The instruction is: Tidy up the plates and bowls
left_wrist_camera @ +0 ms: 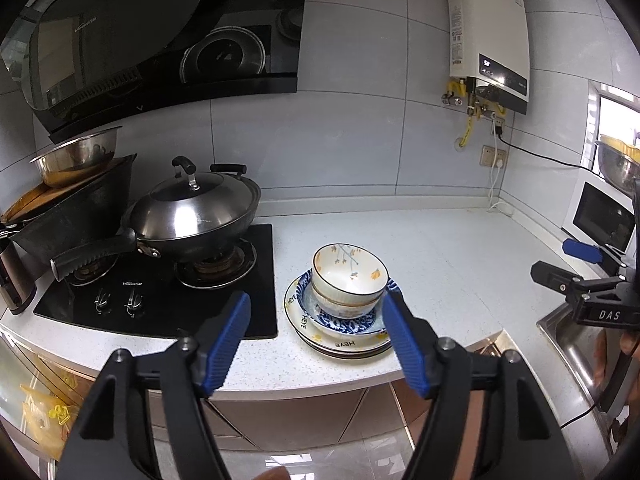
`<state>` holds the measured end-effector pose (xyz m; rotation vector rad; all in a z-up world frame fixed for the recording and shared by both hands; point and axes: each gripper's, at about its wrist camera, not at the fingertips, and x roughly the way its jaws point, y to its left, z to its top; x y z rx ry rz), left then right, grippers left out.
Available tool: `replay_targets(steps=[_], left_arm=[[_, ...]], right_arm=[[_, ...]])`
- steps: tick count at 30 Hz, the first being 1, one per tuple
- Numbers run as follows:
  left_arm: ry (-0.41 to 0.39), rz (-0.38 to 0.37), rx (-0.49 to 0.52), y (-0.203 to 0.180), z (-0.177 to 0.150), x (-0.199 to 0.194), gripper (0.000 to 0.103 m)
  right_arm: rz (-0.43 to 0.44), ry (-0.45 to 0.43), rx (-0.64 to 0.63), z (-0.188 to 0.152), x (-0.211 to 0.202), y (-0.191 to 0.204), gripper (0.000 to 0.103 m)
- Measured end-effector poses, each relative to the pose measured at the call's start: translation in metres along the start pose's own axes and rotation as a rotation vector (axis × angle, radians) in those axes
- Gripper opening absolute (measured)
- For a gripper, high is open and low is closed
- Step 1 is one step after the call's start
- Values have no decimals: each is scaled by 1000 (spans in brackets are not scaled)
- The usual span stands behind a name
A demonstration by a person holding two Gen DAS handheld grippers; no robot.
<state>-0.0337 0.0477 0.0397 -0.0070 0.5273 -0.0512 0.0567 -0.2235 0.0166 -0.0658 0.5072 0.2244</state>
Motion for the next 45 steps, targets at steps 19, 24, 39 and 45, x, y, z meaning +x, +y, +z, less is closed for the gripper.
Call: replay_targets(steps=[19, 24, 39, 45], left_arm=[[16, 44, -40, 12, -1, -1, 68], [20, 59, -55, 14, -2, -2, 67], [24, 115, -84, 13, -5, 2, 68], [26, 121, -69, 8, -5, 5, 68]], right_arm=[[25, -41, -17, 2, -11, 3, 102], [34, -47, -21, 1, -14, 4, 102], [27, -76, -27, 1, -23, -7, 102], [1, -70, -12, -2, -25, -16, 102]])
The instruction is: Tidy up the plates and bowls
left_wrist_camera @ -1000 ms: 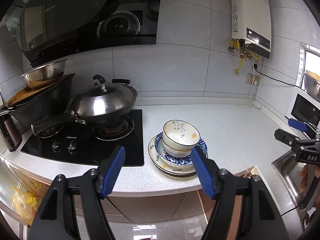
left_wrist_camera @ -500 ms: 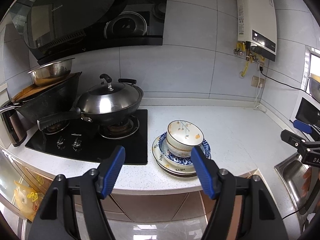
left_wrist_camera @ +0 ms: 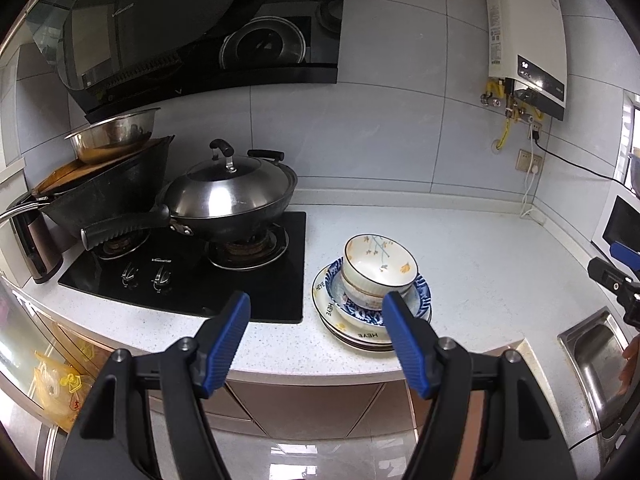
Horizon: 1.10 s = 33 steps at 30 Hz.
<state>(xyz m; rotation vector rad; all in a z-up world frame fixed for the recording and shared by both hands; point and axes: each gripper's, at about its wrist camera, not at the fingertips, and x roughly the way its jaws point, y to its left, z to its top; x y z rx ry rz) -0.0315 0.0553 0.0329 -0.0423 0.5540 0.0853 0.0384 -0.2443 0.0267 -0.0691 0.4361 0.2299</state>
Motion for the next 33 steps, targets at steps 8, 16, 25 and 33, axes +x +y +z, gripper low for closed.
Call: replay_targets(steps=[8, 16, 25, 33], left_arm=[[22, -8, 8, -4, -1, 4, 68], [32, -8, -1, -2, -2, 6, 68], [23, -3, -15, 0, -1, 3, 68], [25, 2, -17, 2, -3, 2, 68]], right_arm=[[-36, 9, 18, -5, -4, -10, 102], [-67, 10, 38, -7, -8, -24, 102], [-77, 2, 41, -8, -12, -25, 102], [-74, -2, 32, -8, -13, -23, 102]])
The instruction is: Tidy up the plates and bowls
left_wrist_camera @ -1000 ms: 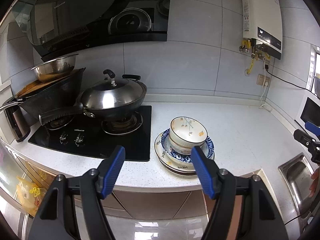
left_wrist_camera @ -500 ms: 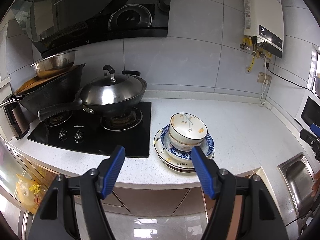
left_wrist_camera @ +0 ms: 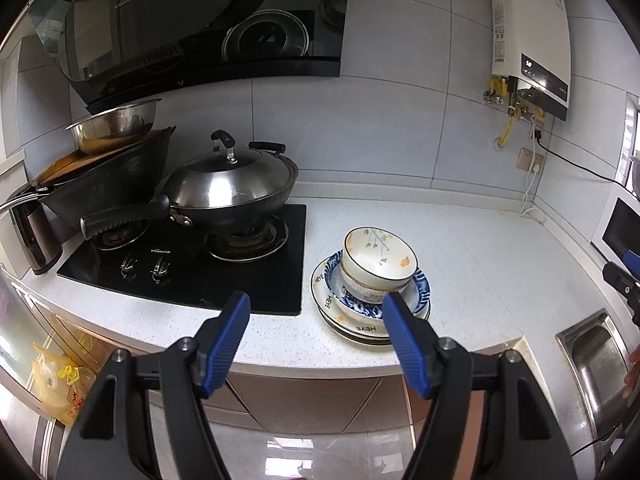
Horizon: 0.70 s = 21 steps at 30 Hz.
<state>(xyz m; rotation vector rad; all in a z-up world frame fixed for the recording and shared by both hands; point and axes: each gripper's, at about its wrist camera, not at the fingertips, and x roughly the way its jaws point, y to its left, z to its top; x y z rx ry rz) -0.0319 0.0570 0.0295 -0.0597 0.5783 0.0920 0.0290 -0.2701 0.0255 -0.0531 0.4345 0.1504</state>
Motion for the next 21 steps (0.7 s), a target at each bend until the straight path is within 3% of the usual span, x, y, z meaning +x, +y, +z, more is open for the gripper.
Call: replay_targets(steps=[21], left_arm=[[23, 0, -4, 3, -7, 0, 68]], right_arm=[[3, 40, 20, -9, 0, -6, 102]])
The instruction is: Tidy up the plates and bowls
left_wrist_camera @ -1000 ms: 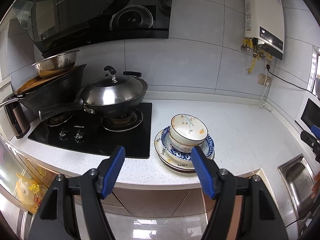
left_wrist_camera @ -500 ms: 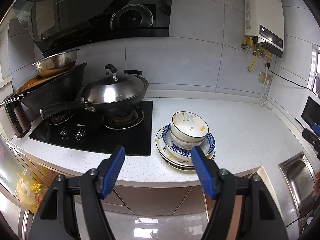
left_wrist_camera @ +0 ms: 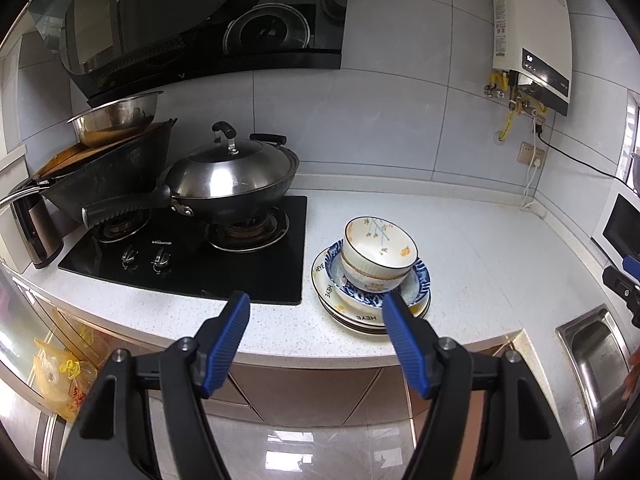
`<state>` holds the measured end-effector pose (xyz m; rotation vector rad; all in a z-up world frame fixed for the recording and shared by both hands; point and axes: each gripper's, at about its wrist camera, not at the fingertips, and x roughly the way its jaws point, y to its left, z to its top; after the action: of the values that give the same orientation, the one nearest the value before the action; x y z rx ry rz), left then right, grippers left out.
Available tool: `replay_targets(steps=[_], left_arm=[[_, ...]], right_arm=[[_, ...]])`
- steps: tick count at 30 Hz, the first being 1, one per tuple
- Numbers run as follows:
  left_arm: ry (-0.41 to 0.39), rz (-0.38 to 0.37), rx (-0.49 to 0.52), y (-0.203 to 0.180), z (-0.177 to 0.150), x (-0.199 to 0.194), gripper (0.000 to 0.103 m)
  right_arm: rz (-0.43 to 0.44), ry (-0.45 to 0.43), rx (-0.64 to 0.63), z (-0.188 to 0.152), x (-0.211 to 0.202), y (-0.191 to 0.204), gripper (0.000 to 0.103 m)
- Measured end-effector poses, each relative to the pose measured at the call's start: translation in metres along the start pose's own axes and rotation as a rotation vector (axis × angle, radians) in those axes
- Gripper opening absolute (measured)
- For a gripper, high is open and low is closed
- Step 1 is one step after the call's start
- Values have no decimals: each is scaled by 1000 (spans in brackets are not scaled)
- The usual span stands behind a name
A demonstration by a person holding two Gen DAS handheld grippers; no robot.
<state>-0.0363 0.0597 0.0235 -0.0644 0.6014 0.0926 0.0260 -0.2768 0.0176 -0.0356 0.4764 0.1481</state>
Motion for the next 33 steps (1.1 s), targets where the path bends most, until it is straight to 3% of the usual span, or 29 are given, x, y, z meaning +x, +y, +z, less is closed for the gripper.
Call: replay_targets(steps=[33], left_arm=[[18, 18, -19, 1, -4, 11, 68]], right_arm=[[12, 14, -3, -1, 10, -5, 101]])
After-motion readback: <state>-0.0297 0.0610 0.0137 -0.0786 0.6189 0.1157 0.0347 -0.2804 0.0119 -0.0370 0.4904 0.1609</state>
